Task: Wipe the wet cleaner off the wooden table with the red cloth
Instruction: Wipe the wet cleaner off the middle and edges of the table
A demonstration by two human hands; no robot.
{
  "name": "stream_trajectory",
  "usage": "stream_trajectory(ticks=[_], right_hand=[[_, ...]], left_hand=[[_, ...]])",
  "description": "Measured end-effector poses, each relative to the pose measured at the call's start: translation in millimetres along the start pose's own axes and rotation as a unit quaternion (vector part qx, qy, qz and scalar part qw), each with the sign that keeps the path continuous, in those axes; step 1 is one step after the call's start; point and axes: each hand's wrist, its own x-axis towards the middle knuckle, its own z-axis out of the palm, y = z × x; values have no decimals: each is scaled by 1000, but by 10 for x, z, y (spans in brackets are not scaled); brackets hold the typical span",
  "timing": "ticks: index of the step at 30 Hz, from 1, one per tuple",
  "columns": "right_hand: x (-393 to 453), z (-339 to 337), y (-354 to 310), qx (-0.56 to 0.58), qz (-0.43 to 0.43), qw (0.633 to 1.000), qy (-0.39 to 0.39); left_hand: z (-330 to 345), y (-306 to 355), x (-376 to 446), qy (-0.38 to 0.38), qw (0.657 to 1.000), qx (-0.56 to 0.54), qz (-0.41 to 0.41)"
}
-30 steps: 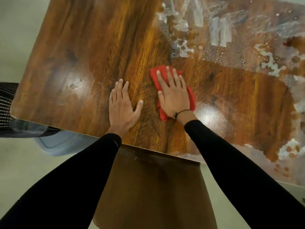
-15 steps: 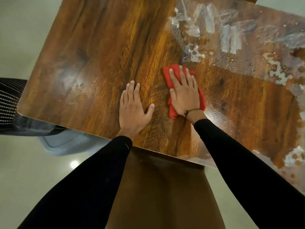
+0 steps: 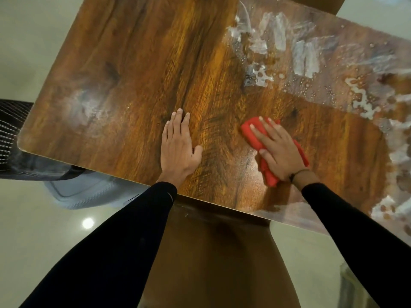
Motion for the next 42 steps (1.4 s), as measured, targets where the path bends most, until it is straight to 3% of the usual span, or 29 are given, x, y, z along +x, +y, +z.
stream_trajectory(ticks=[3,5,11,15,20,24,26,29,33,35,38,40,42], right_hand=[[475,-55,-176,15,103,994,38],[629,-6,-387,6,107,993,40],[-314,341,-668,-38,-76,996,-6],[-1010,409,-353,-52,-110,991,-47],[-826,179,194,-23,39,999,15],[-527,235,-25,-20,133,989,57],[-653,373,-340,-31,75,996,46],[-1024,527,-567,-47,-116,992,2],[-1460,528,-141,-94,-282,953,-63],[-1562,458,122,-96,-304,944,-86],[-1570,314,422,-44,-194,978,-70],[-1466,245,525,-15,-53,998,-12],[-1273,229,422,5,88,995,43]], left_hand=[[3,-32,3,1,1000,11,2],[22,-40,-16,5,1000,21,0],[57,6,-37,17,1000,16,9],[71,245,-210,-20,996,9,91],[301,790,-474,-38,990,-31,130],[363,716,-494,-26,993,-79,86],[362,711,-541,-23,992,-96,85],[380,744,-524,-9,994,-60,96],[370,824,-553,-1,994,-35,100],[367,829,-573,-5,995,-22,101],[389,840,-584,-19,993,28,114],[408,839,-575,-27,988,64,141],[429,820,-549,-31,982,89,163]])
